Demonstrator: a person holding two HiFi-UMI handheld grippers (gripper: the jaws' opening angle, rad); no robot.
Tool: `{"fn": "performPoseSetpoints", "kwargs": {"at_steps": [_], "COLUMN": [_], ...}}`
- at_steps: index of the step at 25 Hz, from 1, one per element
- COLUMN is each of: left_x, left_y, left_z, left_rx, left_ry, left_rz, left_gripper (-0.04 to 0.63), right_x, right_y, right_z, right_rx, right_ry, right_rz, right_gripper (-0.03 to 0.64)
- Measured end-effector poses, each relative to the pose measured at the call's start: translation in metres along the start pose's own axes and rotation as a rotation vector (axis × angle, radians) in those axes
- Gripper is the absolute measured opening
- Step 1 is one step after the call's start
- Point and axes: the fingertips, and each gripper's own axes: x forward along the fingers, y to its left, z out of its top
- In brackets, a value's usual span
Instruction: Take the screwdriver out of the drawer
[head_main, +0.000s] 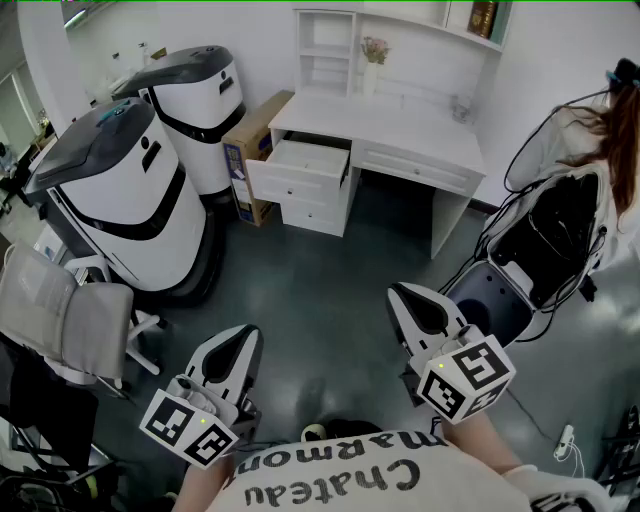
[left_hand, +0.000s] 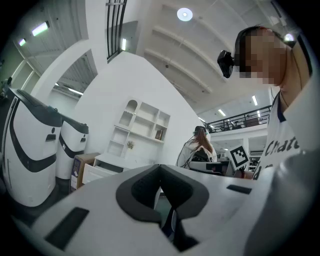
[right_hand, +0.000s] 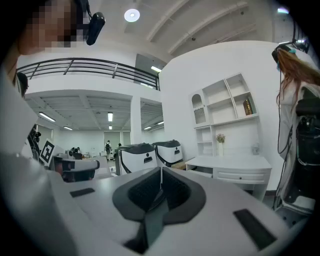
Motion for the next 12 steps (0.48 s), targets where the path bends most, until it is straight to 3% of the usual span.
{"fn": "performPoseSetpoints", "kwargs": {"at_steps": [12], "left_x": [-0.012], "left_y": [0.008], "left_z": [0.018], "left_rx": [0.024], "left_ry": [-0.015], "left_rz": [-0.027], "left_gripper": [0.023], "right_x": [0.003], "right_y": [0.009], "right_z": [0.013], "right_rx": [0.000], "right_ry": [-0.023], "right_rz": [-0.005], "right_gripper": [0.031]}}
